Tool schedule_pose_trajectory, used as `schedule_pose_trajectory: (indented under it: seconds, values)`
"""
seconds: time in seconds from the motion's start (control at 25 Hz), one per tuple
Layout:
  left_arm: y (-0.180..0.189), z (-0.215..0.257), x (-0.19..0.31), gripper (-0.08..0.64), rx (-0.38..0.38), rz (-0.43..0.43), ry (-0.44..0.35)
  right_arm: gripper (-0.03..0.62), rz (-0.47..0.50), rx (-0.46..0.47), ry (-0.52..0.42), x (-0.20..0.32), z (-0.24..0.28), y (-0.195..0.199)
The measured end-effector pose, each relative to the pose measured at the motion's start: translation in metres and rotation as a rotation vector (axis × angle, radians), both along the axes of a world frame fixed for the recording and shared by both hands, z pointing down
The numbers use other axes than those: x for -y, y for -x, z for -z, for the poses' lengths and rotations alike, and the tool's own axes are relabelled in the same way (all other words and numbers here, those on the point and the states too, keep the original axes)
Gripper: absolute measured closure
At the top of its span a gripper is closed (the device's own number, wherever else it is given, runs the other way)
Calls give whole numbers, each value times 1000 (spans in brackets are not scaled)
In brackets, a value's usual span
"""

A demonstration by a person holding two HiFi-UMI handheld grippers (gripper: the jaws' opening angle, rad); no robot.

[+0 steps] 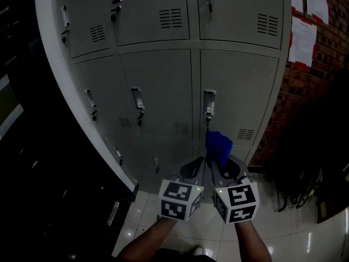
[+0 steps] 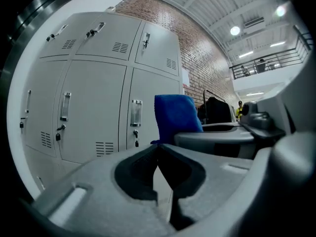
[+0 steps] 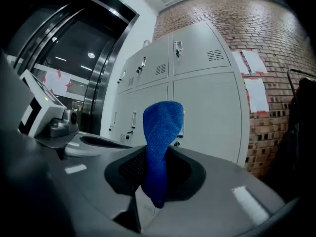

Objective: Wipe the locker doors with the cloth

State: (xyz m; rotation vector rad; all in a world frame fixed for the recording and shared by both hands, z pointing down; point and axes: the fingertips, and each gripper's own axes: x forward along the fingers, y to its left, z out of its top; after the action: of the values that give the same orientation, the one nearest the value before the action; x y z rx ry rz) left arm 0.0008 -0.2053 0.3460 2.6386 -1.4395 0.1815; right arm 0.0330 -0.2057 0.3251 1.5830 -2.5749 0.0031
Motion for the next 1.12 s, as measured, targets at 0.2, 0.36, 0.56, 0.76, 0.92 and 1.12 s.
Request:
schedule_pose_trajectory:
  seconds: [0.2,0.36,0.56,0.76,0.92,1.12]
  values:
    - [-2,34,36,557,-24,-7,-24,517,48,34,-93,45,60,4]
    - [2,64,63,557,-29,-6,-59,517,69,37,-161,78,109,12]
    - [6,91,91,557,-46,-10,-104,517,44,36,-234,121,158,19]
    - [3,94,116,557,-53,-54,-107,517,18,23,-253,157,179,24]
    - [-1,95,134,557,-61,-100,-109,517,-6,23,-247,175,183,22]
    - [-16,94,147,557,-73,-159,-116,514,-73,27,-256,180,184,-11]
